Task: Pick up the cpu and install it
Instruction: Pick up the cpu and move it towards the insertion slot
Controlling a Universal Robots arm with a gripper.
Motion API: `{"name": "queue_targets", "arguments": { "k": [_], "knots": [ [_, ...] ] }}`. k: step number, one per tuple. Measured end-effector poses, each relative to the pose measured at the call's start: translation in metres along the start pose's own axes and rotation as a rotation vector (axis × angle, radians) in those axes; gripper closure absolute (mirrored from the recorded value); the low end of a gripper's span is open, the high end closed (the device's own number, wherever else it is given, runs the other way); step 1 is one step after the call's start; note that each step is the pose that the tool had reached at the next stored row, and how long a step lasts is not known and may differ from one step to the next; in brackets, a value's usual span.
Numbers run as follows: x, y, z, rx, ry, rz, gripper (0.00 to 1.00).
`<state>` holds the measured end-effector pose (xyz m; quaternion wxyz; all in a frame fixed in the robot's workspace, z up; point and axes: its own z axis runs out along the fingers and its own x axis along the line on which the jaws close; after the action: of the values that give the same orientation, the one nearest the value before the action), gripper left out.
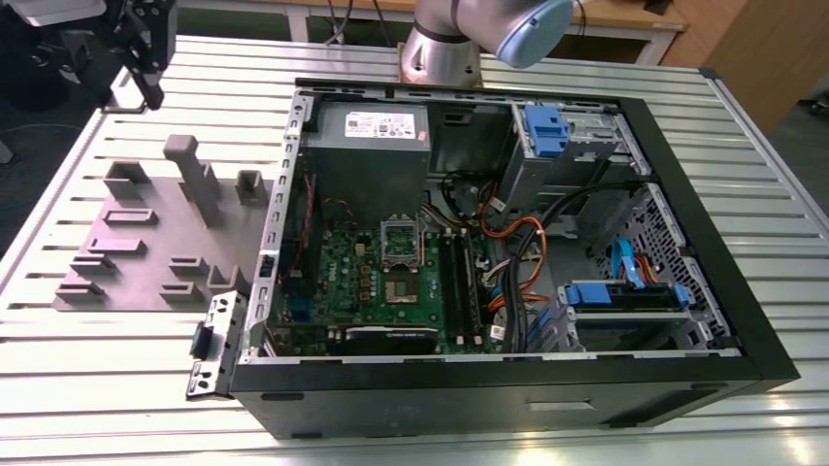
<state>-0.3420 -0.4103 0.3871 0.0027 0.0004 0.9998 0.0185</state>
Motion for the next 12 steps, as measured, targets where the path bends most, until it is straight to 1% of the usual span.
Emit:
{"name": "queue_targets", "arguments": {
  "k": [3,12],
  "knots": [
    [-0.0010,-0.0007,0.0000,0.0000,-0.0001,0.000,0.53],
    [-0.0075,-0.0008,0.0000,0.0000,0.0001,0.000,0.53]
  ]
}}
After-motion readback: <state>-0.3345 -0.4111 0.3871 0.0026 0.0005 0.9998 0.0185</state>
